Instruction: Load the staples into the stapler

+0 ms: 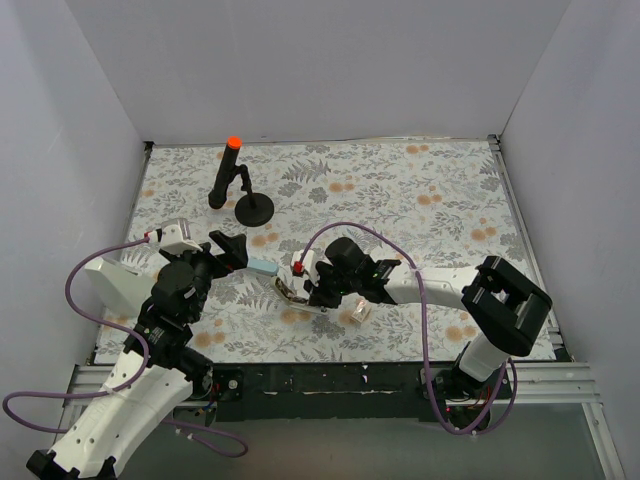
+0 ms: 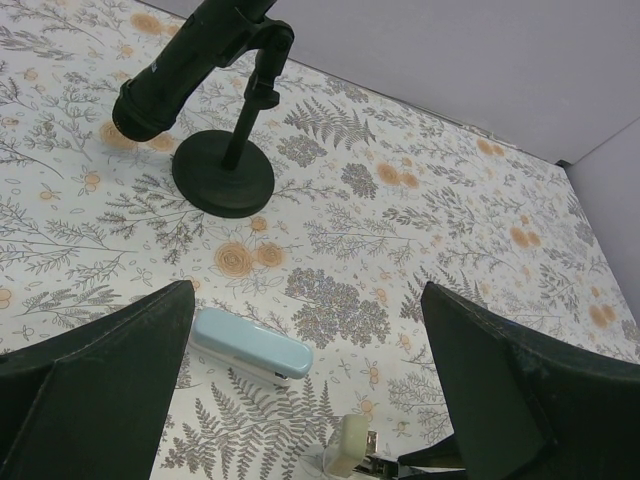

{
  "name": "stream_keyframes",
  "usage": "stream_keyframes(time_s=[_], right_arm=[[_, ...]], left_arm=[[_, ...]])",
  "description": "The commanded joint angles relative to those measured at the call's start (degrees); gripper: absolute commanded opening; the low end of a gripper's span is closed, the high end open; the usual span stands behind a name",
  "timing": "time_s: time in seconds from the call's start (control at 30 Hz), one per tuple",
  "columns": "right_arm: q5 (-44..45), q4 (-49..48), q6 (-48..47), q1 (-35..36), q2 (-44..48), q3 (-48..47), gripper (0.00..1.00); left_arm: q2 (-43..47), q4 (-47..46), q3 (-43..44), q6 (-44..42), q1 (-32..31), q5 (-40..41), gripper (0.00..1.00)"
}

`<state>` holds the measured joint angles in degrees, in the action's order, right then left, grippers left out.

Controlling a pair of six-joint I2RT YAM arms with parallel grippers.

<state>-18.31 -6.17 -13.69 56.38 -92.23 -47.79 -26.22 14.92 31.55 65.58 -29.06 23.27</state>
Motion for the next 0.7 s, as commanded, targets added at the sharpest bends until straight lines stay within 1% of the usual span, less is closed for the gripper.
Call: stream_keyframes(time_s=[0.0, 0.47, 0.67], right_arm=[[0.11, -0.68, 0.07, 0.31, -0.15, -0.02, 0.13], [3.27, 5.91, 0.16, 0.31, -0.94, -3.1, 0.15], [4.94, 10.12, 0.16, 0.31, -1.46, -4.94, 0.18]], left_arm=[[-0.24, -0.59, -0.26, -0.63, 0.49, -0.68, 0.98], [-0.15, -0.59, -0.35, -0.72, 0.58, -0.77, 0.98], [-0.24, -0.5, -0.26, -0.63, 0.67, -0.94, 0.98]])
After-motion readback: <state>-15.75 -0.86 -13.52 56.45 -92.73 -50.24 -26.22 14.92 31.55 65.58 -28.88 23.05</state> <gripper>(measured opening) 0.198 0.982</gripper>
